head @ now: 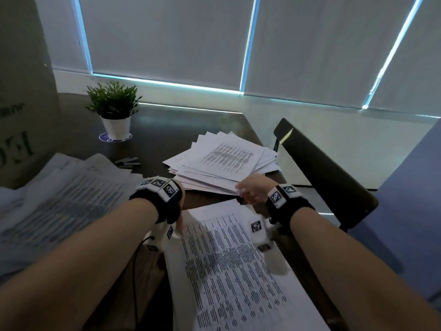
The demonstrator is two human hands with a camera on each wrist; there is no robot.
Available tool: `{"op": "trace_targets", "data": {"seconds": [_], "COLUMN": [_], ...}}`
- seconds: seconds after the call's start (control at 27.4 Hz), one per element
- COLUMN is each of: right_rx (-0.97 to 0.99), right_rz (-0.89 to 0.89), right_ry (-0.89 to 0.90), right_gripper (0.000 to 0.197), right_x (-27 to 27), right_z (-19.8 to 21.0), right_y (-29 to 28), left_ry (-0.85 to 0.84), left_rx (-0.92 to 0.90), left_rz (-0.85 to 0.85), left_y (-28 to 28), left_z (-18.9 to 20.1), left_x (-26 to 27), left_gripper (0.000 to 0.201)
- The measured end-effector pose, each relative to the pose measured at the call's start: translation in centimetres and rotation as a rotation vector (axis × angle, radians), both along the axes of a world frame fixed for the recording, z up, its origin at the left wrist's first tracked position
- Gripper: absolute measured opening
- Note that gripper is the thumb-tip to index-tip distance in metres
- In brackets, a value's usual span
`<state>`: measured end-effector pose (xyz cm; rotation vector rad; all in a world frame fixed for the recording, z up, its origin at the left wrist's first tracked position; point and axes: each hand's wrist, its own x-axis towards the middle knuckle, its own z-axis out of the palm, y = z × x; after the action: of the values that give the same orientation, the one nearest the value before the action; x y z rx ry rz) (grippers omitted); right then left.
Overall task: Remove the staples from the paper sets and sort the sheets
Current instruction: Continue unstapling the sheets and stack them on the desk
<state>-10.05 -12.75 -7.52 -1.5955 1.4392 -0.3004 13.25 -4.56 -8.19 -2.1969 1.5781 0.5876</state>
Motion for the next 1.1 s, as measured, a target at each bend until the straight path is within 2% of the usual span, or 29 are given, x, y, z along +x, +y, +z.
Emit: {"op": "trace_targets", "data": {"seconds": [0.07, 0.15, 0.22, 0.29, 0.37, 0.48, 0.58, 0.66, 0.73, 0.84, 0.91, 1.1], "right_rx": [-0.186, -0.232, -0.197, -0.195, -0.287, -0.408, -0.341, -0.298, -0.264, -0.289, -0.295, -0.255], "right_rz": [0.239, 0.354, 0.361, 0.301, 0.221, 0.115, 0.127, 0.175, 0.192, 0.247, 0.265, 0.330], "right_ry": [0.376, 0.591, 0.599, 0.506, 0.488, 0.649, 0.863, 0.929, 0.898, 0.912, 0.877, 0.906], "right_gripper": [0.023, 0.021, 0.039, 0.054, 0.048, 0.038, 0.036, 0.046, 0.056, 0.039, 0.035, 0.048], "right_x": [-0.8, -1.5, -2.0, -2.6, -3.6, -6.2, -9.3, -11.9, -13.3, -14.5, -15.2, -14.8], "right_z": [0.8, 1.1, 0.4, 0.0, 0.6, 1.7, 1.5, 1.8, 1.8, 0.0, -0.4, 1.2], "right_y": [2.4, 4.7, 5.8, 6.6, 6.8, 7.0, 6.7, 7.2, 7.9, 8.6, 8.6, 8.6], "left_ry": [0.013, 0.089, 0.138, 0.269, 0.371, 0.468, 0.437, 0.397, 0.372, 0.370, 0.383, 0.457], "left_rx": [0.022, -0.016, -0.127, -0.306, -0.417, -0.565, -0.598, -0.624, -0.634, -0.642, -0.664, -0.719], "left_rz": [-0.002, -0.010, -0.005, 0.023, 0.082, 0.063, -0.018, -0.073, -0.101, -0.082, -0.033, 0.031], "left_y": [-0.8, -2.0, -0.1, 2.4, 2.9, 3.1, 2.8, 2.3, 1.9, 1.7, 1.6, 2.1], "left_z": [-1.9, -4.1, -2.8, -1.3, -1.1, -1.0, -1.2, -0.8, -0.7, -1.1, -1.5, -2.3], "left_x": [0.8, 1.9, 0.4, -2.2, -4.0, -5.7, -6.6, -7.9, -8.8, -9.6, -9.6, -9.2], "left_gripper": [0.035, 0.043, 0.052, 0.044, 0.043, 0.041, 0.033, 0.031, 0.030, 0.025, 0.025, 0.027]}}
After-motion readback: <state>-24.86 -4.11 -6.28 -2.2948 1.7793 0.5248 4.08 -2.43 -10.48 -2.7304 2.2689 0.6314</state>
